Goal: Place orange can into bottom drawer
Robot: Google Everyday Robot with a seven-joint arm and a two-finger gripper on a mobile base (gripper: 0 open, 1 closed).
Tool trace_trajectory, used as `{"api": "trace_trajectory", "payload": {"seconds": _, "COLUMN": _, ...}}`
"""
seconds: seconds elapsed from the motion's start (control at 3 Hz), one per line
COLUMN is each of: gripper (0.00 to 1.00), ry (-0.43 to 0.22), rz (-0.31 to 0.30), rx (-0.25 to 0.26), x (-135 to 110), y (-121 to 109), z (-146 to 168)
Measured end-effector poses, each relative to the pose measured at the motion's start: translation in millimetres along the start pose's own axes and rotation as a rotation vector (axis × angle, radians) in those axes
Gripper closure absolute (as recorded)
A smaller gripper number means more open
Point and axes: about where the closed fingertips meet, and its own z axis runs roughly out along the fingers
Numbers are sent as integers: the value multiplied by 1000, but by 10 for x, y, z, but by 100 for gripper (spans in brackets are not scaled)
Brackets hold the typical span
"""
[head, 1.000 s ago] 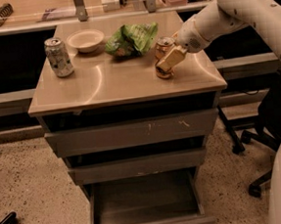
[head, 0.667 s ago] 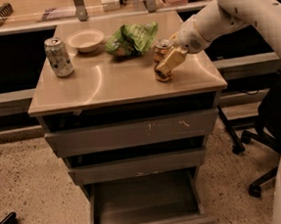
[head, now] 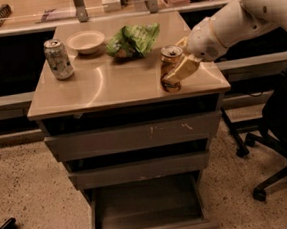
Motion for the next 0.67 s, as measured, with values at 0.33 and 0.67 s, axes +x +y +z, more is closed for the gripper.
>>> {"api": "trace_trajectory", "payload": {"seconds": 0.33, "gripper": 100, "ry": -31, "rz": -9, "rx": -28, "x": -106, "y": 483, "z": -201}}
{"api": "trace_trajectory", "payload": {"seconds": 0.67, "gripper": 100, "ry": -33, "rz": 25, "rx": -93, "x": -136, "y": 1048, "z": -479}}
